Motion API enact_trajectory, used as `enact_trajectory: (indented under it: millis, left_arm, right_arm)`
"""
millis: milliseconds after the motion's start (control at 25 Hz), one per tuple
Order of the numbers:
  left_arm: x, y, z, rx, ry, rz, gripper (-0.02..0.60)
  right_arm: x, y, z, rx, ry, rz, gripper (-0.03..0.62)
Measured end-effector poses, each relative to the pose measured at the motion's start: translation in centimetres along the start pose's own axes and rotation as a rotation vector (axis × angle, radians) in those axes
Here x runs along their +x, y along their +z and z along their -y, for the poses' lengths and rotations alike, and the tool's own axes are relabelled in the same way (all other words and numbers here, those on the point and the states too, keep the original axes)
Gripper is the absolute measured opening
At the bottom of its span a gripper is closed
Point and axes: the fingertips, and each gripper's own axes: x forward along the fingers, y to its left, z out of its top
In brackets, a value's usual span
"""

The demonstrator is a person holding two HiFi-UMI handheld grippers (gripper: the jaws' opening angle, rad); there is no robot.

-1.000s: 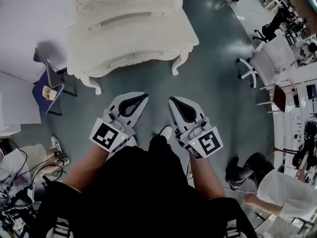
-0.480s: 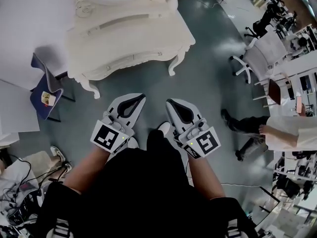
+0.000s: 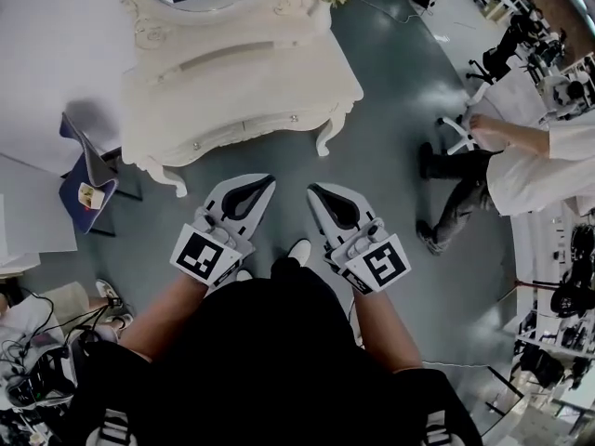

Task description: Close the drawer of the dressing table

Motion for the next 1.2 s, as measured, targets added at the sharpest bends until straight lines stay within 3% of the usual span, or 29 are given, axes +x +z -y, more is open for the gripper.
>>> enact_trajectory:
  millis: [600, 880, 1200]
  left_arm:
    - [11.4, -0.1, 1.6, 0.017, 0.05, -0.063, -0.005]
    - [13.8, -0.4, 2.3, 0.016, 0.091, -0.073, -0.005]
    - [15.5, -1.3, 0.0, 0.0, 0.105, -0.059, -0.005]
  right_arm:
    - [-2.1, 0.9, 11.1, 0.026, 0.083, 0.012, -0.002]
    - [-3.2, 1.0, 14.0, 0.03, 0.115, 0.016, -0.002]
    - [-1.6, 0.5, 16.5, 0.031, 0.119, 0.009, -0.002]
